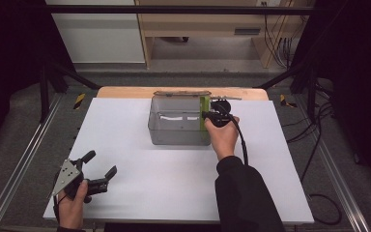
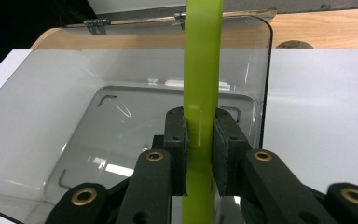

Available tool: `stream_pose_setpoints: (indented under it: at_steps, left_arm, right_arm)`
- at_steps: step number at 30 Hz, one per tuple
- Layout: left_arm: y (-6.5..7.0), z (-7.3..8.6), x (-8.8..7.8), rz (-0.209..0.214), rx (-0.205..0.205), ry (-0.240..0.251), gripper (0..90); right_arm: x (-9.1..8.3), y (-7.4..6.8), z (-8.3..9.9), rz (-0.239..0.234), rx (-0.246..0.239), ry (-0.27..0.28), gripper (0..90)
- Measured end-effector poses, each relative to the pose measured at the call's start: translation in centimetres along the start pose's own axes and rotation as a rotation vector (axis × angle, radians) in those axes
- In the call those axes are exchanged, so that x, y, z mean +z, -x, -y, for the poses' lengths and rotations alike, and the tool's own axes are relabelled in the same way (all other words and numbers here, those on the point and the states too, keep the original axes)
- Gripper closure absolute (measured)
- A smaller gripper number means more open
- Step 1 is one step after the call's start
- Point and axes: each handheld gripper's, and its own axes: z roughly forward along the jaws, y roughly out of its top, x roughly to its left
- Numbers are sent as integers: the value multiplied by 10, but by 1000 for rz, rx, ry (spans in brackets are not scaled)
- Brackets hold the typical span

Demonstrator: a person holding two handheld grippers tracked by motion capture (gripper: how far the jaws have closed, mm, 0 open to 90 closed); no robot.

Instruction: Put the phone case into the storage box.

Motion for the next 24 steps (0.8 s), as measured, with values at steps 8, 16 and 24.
stream_pose_setpoints:
  at_steps: [8,16,24]
  left_arm:
    - [0,0,0,1,2,0,19]
    - [1,0,1,4,3,-4,19]
    - [1,0,1,8,5,-8,19]
  right_arm:
    - [0,-1,0,-11,2,-4,779]
    - [2,1,-1,-7,0,-2,777]
    - [6,0,0,-6,-20,25,775]
